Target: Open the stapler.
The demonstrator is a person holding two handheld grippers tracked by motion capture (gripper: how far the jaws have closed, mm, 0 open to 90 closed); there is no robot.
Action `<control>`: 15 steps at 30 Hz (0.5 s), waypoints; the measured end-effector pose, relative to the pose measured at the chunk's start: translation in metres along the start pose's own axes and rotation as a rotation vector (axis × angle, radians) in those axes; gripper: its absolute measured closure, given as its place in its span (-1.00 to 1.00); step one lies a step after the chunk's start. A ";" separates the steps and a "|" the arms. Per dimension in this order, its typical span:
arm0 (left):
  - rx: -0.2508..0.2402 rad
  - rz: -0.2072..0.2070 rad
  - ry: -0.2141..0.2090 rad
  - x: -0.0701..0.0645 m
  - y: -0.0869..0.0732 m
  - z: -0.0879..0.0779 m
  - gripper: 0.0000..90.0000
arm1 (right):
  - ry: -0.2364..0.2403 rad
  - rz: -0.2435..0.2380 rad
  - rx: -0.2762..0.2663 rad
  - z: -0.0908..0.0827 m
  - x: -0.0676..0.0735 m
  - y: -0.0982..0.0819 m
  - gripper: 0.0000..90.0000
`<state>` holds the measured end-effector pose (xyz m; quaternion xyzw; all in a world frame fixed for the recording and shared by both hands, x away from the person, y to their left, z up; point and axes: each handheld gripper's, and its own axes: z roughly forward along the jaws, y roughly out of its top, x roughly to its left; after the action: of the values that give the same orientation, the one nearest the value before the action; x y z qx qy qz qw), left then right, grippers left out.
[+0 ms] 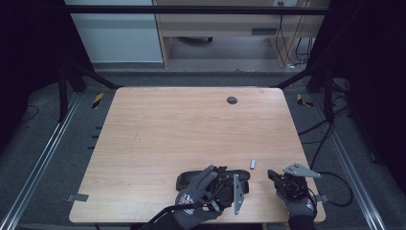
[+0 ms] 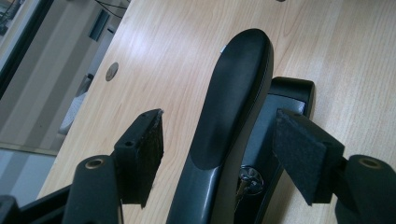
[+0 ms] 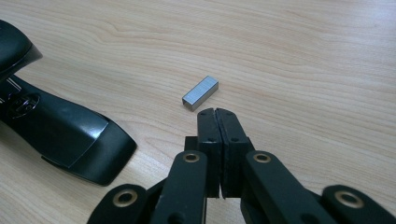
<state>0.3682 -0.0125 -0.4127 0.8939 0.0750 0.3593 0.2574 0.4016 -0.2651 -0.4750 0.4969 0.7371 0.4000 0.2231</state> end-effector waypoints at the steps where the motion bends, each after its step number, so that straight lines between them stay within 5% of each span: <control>1: 0.005 0.006 0.000 -0.001 0.001 0.002 -0.26 | 0.003 0.002 -0.001 0.000 0.000 0.000 1.00; 15: 0.031 0.049 0.014 -0.007 0.005 0.013 -0.23 | 0.002 -0.004 -0.001 -0.001 0.001 0.000 1.00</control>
<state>0.3718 -0.0237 -0.4222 0.8968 0.0604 0.3705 0.2343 0.4005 -0.2645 -0.4749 0.4949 0.7382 0.4003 0.2234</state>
